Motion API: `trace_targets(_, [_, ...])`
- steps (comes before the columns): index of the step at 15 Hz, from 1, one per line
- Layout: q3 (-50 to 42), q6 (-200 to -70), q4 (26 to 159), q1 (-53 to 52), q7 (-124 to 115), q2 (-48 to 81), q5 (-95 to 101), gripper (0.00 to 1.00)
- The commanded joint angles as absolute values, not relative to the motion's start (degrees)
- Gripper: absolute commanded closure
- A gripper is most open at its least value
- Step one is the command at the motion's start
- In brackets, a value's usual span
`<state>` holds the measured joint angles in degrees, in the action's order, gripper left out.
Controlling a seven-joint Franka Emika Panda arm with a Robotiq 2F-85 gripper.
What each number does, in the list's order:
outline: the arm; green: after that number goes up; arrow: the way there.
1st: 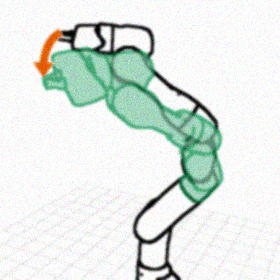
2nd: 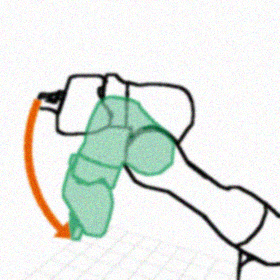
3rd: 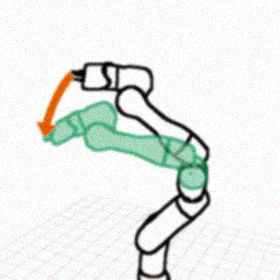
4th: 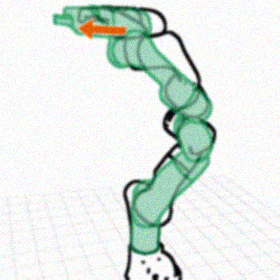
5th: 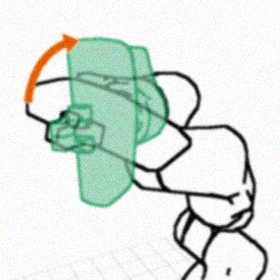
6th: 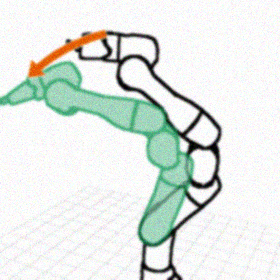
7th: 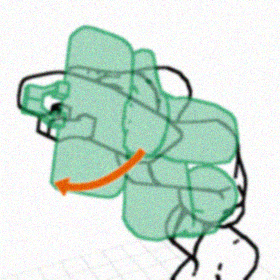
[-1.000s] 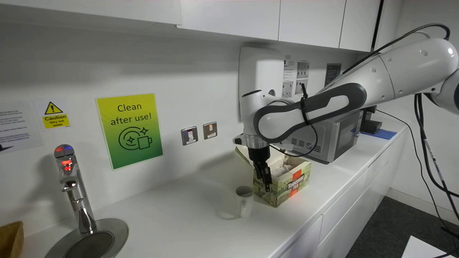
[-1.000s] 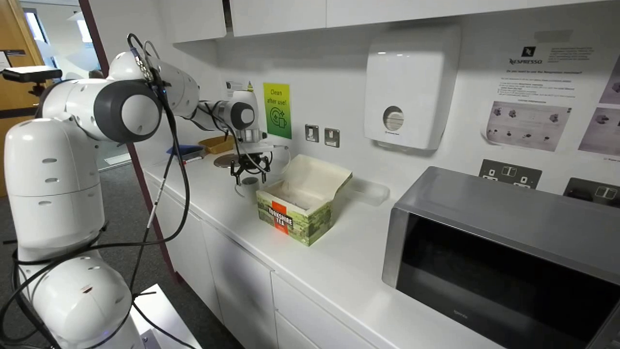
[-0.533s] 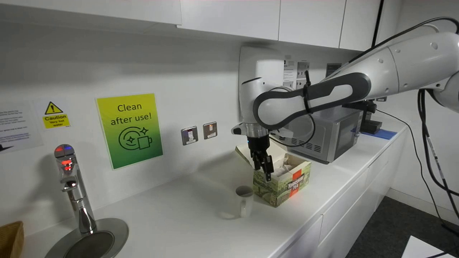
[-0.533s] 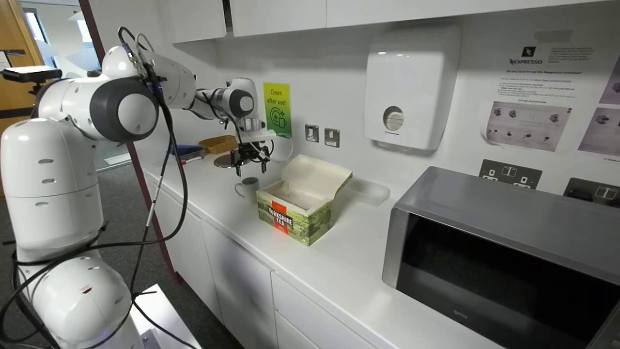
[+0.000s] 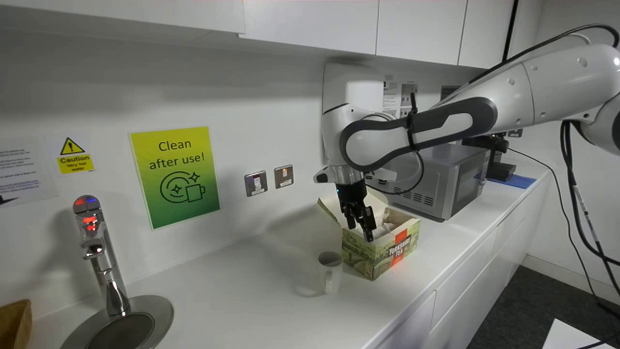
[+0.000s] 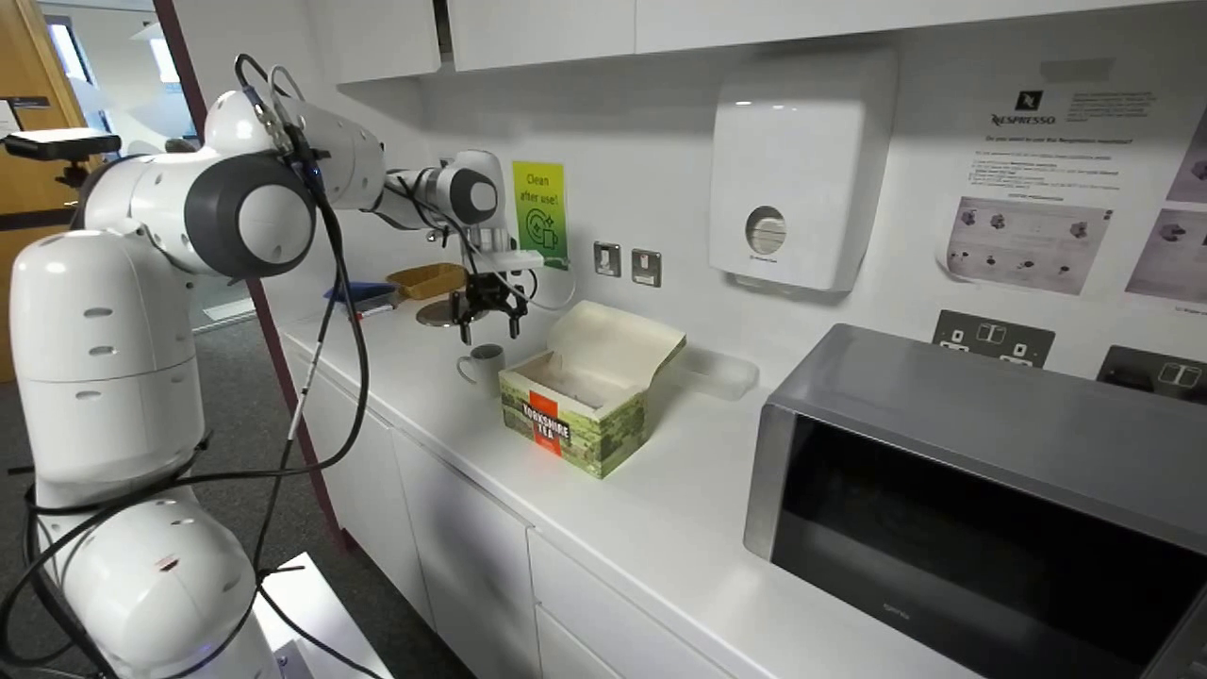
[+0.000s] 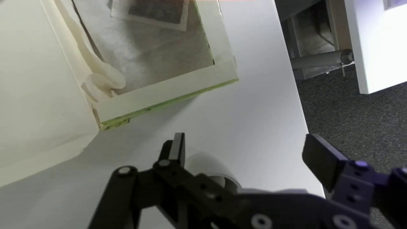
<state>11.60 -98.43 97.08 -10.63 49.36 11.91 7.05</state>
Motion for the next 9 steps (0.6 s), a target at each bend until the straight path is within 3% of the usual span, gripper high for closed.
trace_targets(1, [12.3,-95.7,93.8,-11.4,50.3,14.5,9.1,0.17])
trace_targets(3, [12.7,-96.0,93.2,-12.1,49.7,15.7,10.0,0.30])
trace_targets(6, [13.2,-96.6,91.5,-12.9,48.4,17.5,10.7,0.34])
trace_targets(9, [13.4,-97.7,89.8,-13.5,47.0,18.4,10.2,0.24])
